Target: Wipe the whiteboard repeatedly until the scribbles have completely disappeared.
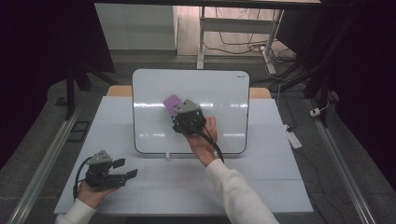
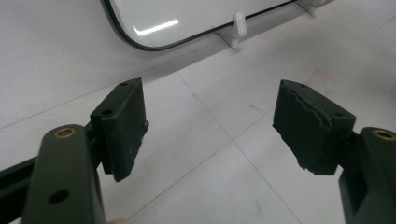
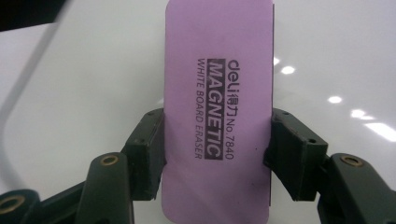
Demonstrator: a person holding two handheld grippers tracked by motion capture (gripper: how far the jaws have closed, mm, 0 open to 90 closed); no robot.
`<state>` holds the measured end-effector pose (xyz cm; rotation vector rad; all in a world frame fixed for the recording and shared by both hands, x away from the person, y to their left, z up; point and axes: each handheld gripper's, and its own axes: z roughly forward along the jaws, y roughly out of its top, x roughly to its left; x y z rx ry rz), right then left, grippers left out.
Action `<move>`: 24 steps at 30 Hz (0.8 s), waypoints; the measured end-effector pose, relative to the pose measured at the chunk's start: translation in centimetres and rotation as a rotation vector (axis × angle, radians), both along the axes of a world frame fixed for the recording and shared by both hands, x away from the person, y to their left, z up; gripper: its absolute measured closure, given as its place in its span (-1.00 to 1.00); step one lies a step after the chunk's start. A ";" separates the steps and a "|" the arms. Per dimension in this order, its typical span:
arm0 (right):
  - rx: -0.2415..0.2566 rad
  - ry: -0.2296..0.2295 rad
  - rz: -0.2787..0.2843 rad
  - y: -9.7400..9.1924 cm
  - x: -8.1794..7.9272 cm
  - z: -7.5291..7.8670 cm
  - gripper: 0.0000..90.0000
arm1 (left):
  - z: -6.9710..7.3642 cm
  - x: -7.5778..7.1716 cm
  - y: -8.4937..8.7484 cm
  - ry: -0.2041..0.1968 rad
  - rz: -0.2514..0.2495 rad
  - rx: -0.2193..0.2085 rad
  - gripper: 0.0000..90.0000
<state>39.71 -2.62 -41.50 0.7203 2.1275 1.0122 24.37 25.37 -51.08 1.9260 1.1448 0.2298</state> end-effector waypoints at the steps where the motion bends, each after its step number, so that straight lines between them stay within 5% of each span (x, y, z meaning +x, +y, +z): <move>1: 0.010 -0.004 -0.018 -0.3 0.5 0.5 -0.09 | 0.0 0.0 0.1 -0.001 0.000 0.000 -0.41; 6: 0.085 0.002 -0.081 -1.9 2.3 2.7 -0.09 | 0.0 -0.1 0.2 -0.001 0.004 -0.001 -0.41; 12: 0.072 -0.019 -0.086 -1.6 2.5 2.7 -0.09 | 0.0 0.0 0.2 0.000 0.002 0.000 -0.41; 24: 0.029 0.022 0.047 1.6 0.7 0.5 -0.09 | 0.0 0.0 0.1 0.000 0.000 0.000 -0.41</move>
